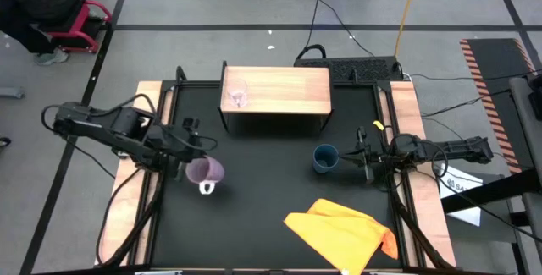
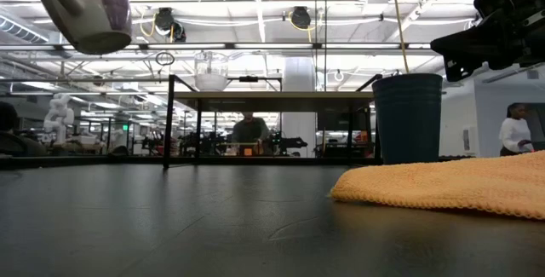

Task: Stack small to large cups/mugs on shelf
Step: Put the violet patterned mug on the shelf

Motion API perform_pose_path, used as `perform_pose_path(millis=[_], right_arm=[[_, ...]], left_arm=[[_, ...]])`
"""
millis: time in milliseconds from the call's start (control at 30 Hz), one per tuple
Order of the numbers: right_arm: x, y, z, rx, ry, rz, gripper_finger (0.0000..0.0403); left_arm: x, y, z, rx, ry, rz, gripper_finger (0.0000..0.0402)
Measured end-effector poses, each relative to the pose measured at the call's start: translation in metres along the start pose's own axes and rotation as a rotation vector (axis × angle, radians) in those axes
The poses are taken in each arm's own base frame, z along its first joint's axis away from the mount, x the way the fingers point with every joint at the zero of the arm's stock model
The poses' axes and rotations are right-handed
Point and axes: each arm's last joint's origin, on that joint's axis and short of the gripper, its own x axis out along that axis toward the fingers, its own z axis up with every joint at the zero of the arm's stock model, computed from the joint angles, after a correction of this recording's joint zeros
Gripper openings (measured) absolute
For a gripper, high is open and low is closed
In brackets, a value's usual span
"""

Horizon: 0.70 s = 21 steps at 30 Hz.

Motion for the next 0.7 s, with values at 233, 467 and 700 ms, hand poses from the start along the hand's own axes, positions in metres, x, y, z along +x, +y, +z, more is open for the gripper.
perform_pose_path(millis=[233, 467, 700], right_arm=[[0.0, 0.0, 0.0, 0.0, 0.0, 0.0, 0.0], [0.0, 0.0, 0.0, 0.0, 0.0, 0.0, 0.0], [0.0, 0.0, 0.0, 0.0, 0.0, 0.0, 0.0]], left_arm=[[-0.021, 0.003, -0.017, -0.058, -0.025, 0.042, 0.0009], [-0.041, 0.006, -0.034, -0.071, -0.067, 0.108, 0.0009], [-0.062, 0.008, -0.052, -0.11, -0.141, 0.12, 0.0009]])
